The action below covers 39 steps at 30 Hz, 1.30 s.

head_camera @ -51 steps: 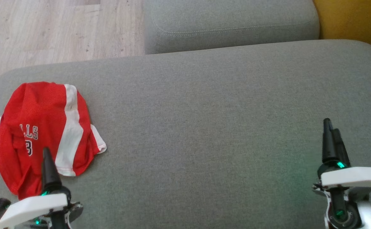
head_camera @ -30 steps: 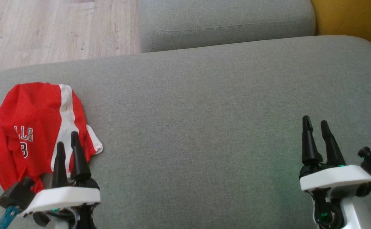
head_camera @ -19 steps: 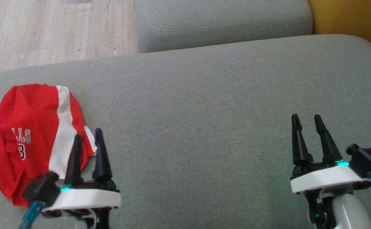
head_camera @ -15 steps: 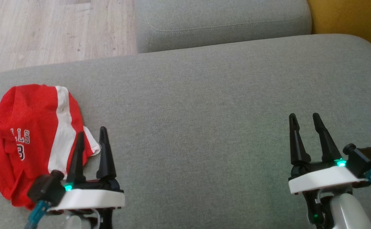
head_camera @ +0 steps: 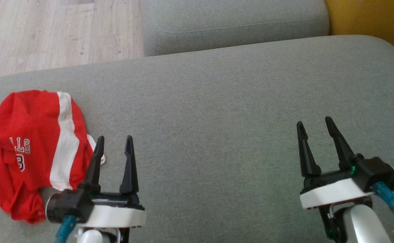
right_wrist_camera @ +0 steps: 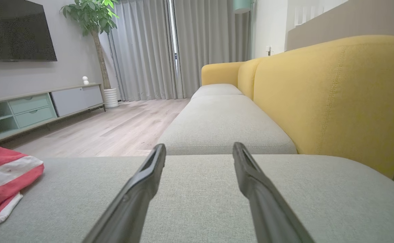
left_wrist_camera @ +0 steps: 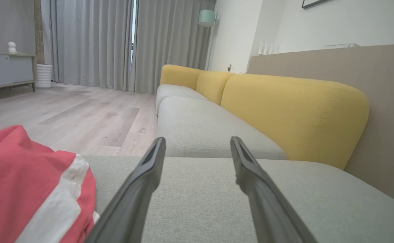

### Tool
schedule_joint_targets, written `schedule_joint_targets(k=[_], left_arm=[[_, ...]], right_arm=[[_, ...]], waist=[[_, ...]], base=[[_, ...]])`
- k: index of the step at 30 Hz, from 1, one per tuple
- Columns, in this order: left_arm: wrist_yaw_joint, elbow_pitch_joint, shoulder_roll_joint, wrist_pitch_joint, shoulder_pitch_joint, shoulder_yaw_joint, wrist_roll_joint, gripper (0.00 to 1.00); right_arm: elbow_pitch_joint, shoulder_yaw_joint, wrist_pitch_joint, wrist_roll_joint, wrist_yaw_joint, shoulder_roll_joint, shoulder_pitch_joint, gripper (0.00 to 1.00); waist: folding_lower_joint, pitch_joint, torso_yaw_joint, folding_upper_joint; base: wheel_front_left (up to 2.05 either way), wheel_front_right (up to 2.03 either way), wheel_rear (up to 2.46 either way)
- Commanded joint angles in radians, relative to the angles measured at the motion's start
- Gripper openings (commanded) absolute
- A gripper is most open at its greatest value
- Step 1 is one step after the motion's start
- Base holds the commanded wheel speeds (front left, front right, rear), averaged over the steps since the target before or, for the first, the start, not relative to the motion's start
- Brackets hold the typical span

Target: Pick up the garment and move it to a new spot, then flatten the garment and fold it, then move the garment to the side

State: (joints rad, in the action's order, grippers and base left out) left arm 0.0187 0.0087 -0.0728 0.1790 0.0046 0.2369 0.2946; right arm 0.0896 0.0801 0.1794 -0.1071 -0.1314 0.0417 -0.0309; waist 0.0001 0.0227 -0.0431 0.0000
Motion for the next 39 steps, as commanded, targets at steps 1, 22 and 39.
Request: schedule_joint_targets(k=[1, 22, 39], left_arm=[[0.009, -0.038, -0.017, 0.018, -0.053, -0.007, -0.039, 1.0], [0.033, -0.069, -0.011, 0.081, -0.034, 0.016, -0.167, 1.0], [-0.041, 0.136, 0.022, 0.083, 0.003, -0.08, 0.083, 1.0]], right_arm=[[-0.043, 0.025, 0.018, 0.041, 0.001, 0.007, -0.039, 1.0], [-0.064, 0.021, 0.08, 0.126, 0.001, 0.008, -0.012, 1.0], [0.058, 0.028, 0.082, -0.183, 0.001, 0.008, 0.01, 1.0]], waist=[[-0.0001, -0.001, 0.0, 0.0], [-0.0001, 0.001, -0.003, 0.0], [-0.0001, -0.017, -0.008, 0.0]], base=[[0.0, 0.0, 0.0], [0.0, 0.0, 0.0], [0.0, 0.0, 0.0]])
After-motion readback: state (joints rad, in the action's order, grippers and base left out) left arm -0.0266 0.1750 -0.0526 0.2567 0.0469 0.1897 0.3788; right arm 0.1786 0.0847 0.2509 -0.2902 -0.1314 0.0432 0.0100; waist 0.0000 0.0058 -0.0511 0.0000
